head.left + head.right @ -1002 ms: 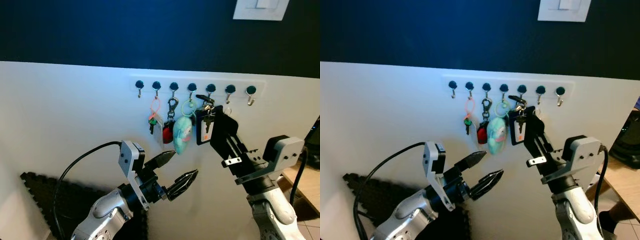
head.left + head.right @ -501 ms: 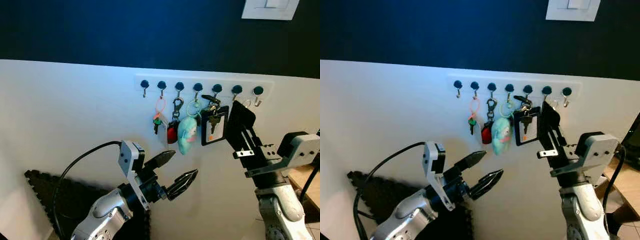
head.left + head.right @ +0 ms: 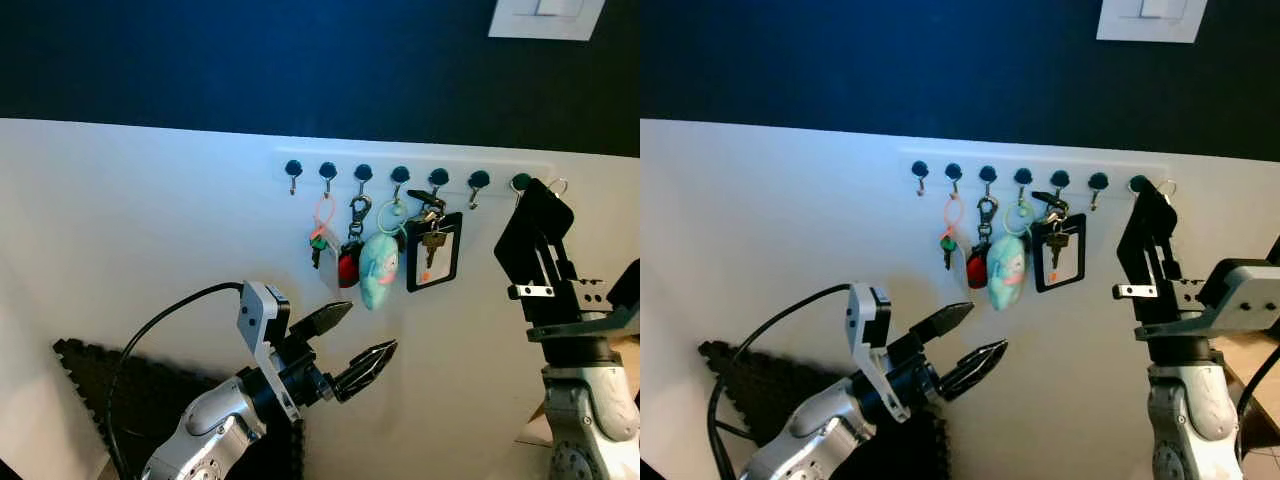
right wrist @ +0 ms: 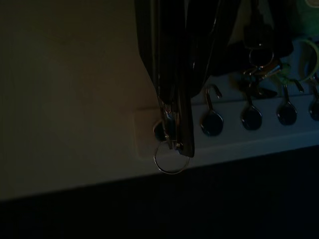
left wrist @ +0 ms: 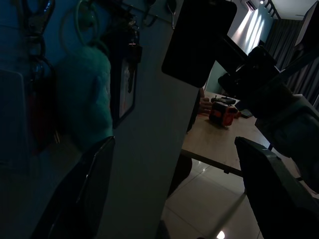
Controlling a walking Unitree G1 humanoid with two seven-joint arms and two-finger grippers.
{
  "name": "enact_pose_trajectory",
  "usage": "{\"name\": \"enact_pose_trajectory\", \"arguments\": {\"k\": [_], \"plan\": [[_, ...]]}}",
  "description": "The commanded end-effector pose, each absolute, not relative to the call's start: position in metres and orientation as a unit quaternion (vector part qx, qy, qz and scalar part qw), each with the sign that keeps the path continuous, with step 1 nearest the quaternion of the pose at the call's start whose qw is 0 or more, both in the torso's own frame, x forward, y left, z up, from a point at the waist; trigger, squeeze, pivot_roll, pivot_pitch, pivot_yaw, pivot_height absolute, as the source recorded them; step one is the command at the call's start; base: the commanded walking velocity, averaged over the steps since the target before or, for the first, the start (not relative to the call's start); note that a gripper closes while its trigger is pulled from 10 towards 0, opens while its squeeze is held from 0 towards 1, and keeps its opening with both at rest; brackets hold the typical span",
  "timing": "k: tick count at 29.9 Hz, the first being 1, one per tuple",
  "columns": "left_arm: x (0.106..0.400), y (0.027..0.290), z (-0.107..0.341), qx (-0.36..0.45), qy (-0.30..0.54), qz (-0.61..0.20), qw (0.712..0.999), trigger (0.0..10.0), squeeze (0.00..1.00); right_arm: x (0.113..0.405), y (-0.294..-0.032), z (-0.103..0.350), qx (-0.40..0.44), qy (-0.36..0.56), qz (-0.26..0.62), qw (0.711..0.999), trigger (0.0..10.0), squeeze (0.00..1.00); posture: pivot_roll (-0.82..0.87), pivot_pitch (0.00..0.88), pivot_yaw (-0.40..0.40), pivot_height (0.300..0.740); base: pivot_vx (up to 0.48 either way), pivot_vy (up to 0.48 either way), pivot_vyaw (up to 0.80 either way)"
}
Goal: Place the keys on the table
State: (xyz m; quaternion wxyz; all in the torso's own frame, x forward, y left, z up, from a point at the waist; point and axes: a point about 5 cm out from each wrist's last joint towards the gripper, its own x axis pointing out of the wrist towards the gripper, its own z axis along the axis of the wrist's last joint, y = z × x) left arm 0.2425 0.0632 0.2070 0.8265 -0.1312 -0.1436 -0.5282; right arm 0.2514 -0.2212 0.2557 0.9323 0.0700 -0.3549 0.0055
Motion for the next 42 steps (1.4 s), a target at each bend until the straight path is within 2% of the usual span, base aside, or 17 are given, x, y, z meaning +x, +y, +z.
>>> {"name": "enact_pose_trajectory", "arguments": {"k": [1, 10, 21, 23, 26, 28, 31, 32, 33, 34, 36, 37, 38, 39, 40, 41, 42], "plan": [[0.24, 0.06, 0.209, -0.133, -0.144, -0.54, 0.819, 10.0, 0.0, 0.252, -0.229, 0.245, 0.084, -0.332, -0.018, 0.939, 10.0, 0.0, 0.06, 0.082, 0.017, 0.74, 0.0, 0.0, 0.0], [0.24, 0.06, 0.207, -0.13, -0.142, -0.539, 0.82, 10.0, 0.0, 0.256, -0.216, 0.207, 0.081, -0.243, 0.02, 0.966, 10.0, 0.0, 0.06, 0.084, 0.015, 0.74, 0.0, 0.0, 0.0], [0.24, 0.06, 0.204, -0.128, -0.135, -0.537, 0.823, 10.0, 0.0, 0.251, -0.206, 0.164, 0.068, -0.166, 0.053, 0.982, 10.0, 0.0, 0.06, 0.085, 0.014, 0.74, 0.0, 0.0, 0.0], [0.241, 0.061, 0.196, -0.118, -0.12, -0.533, 0.829, 10.0, 0.0, 0.247, -0.203, 0.142, 0.063, -0.125, 0.063, 0.988, 10.0, 0.0, 0.06, 0.083, 0.013, 0.74, 0.0, 0.0, 0.0], [0.246, 0.068, 0.164, -0.064, -0.062, -0.502, 0.861, 10.0, 0.0, 0.236, -0.202, 0.093, 0.062, -0.038, 0.066, 0.995, 10.0, 0.0, 0.06, 0.081, 0.01, 0.74, 0.0, 0.0, 0.0], [0.246, 0.069, 0.156, -0.05, -0.049, -0.496, 0.866, 10.0, 0.0, 0.233, -0.202, 0.083, 0.065, -0.019, 0.064, 0.996, 10.0, 0.0, 0.05, 0.081, 0.009, 0.74, 0.0, 0.0, 0.0], [0.253, 0.081, 0.129, -0.014, -0.001, -0.434, 0.901, 10.0, 0.0, 0.222, -0.202, 0.046, 0.079, 0.053, 0.053, 0.994, 10.0, 0.0, 0.05, 0.079, 0.007, 0.74, 0.0, 0.0, 0.0], [0.258, 0.089, 0.114, 0.016, 0.025, -0.389, 0.921, 10.0, 0.0, 0.218, -0.2, 0.031, 0.083, 0.09, 0.049, 0.991, 10.0, 0.0, 0.05, 0.08, 0.005, 0.74, 0.0, 0.0, 0.0], [0.258, 0.089, 0.114, 0.016, 0.025, -0.389, 0.921, 10.0, 0.0, 0.218, -0.2, 0.031, 0.083, 0.09, 0.049, 0.991, 10.0, 0.0, 0.05, 0.08, 0.005, 0.74, 0.0, 0.0, 0.0], [0.262, 0.097, 0.103, 0.039, 0.046, -0.353, 0.933, 10.0, 0.0, 0.216, -0.199, 0.02, 0.082, 0.116, 0.046, 0.989, 10.0, 0.0, 0.05, 0.076, 0.003, 0.74, 0.0, 0.0, 0.0], [0.262, 0.097, 0.103, 0.039, 0.046, -0.353, 0.933, 10.0, 0.0, 0.216, -0.199, 0.02, 0.082, 0.116, 0.046, 0.989, 10.0, 0.0, 0.05, 0.076, 0.003, 0.74, 0.0, 0.0, 0.0], [0.266, 0.108, 0.088, 0.062, 0.073, -0.302, 0.948, 10.0, 0.0, 0.213, -0.198, 0.008, 0.087, 0.143, 0.044, 0.985, 10.0, 0.0, 0.05, 0.075, 0.003, 0.74, 0.0, 0.0, 0.0], [0.266, 0.108, 0.088, 0.062, 0.073, -0.302, 0.948, 10.0, 0.0, 0.213, -0.198, 0.008, 0.087, 0.143, 0.044, 0.985, 10.0, 0.0, 0.05, 0.075, 0.003, 0.74, 0.0, 0.0, 0.0], [0.27, 0.137, 0.058, 0.077, 0.136, -0.191, 0.969, 10.0, 0.0, 0.21, -0.198, -0.008, 0.086, 0.181, 0.035, 0.979, 10.0, 0.0, 0.05, 0.069, -0.005, 0.74, 0.0, 0.0, 0.0], [0.27, 0.137, 0.058, 0.077, 0.136, -0.191, 0.969, 10.0, 0.0, 0.21, -0.198, -0.008, 0.086, 0.181, 0.035, 0.979, 10.0, 0.0, 0.05, 0.069, -0.005, 0.74, 0.0, 0.0, 0.0], [0.266, 0.165, 0.028, 0.08, 0.202, -0.086, 0.972, 10.0, 0.0, 0.207, -0.201, -0.02, 0.078, 0.213, 0.02, 0.974, 10.0, 0.0, 0.05, 0.067, -0.009, 0.74, 0.0, 0.0, 0.0], [0.266, 0.165, 0.028, 0.08, 0.202, -0.086, 0.972, 10.0, 0.0, 0.207, -0.201, -0.02, 0.078, 0.213, 0.02, 0.974, 10.0, 0.0, 0.05, 0.067, -0.009, 0.74, 0.0, 0.0, 0.0]]}}
